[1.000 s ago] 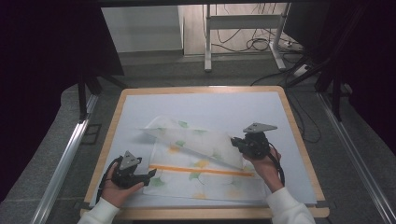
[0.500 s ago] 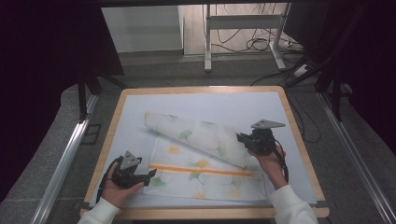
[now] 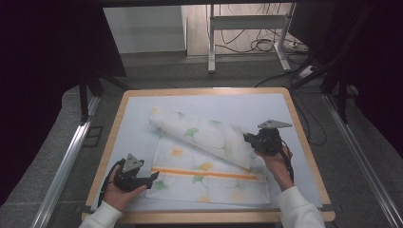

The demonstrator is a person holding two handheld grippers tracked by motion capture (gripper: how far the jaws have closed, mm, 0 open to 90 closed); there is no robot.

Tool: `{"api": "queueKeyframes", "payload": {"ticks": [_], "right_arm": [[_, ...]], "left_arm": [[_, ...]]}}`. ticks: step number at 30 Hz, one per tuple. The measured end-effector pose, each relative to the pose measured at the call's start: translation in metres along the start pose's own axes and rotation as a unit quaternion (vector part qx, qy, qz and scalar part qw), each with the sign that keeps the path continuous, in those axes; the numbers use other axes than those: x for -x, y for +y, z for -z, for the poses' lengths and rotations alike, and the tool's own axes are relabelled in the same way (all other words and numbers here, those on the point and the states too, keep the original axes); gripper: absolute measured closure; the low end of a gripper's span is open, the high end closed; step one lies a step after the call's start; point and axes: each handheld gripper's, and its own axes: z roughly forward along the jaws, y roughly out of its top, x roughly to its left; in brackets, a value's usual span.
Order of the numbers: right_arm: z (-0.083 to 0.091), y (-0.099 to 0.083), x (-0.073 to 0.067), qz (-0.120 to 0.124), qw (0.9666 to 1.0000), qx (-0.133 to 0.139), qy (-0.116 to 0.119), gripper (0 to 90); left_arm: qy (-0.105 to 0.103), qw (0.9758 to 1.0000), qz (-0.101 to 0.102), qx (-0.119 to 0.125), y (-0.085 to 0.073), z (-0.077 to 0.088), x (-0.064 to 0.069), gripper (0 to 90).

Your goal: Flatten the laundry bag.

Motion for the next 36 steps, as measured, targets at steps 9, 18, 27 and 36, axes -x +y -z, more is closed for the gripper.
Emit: {"api": "queueKeyframes", "payload": {"ticks": [9,18,27,36], "right_arm": [[-0.002,-0.002,0.012,-0.012,0.9998,0.001,-0.015,85.0],[-0.009,0.001,0.025,-0.02,0.9991,0.004,-0.036,85.0],[-0.014,0.007,0.056,-0.048,0.9968,0.012,-0.063,85.0],[-0.023,0.016,0.098,-0.072,0.9934,0.009,-0.089,73.2]], "left_arm": [[-0.002,1.0,-0.002,-0.001,0.0,-0.001,0.0,25.4],[-0.001,1.0,-0.002,-0.002,0.0,-0.001,0.0,25.4],[0.001,1.0,0.0,0.0,0.0,0.0,0.0,25.4],[-0.002,1.0,-0.002,0.001,0.001,0.0,0.001,25.4]]}}
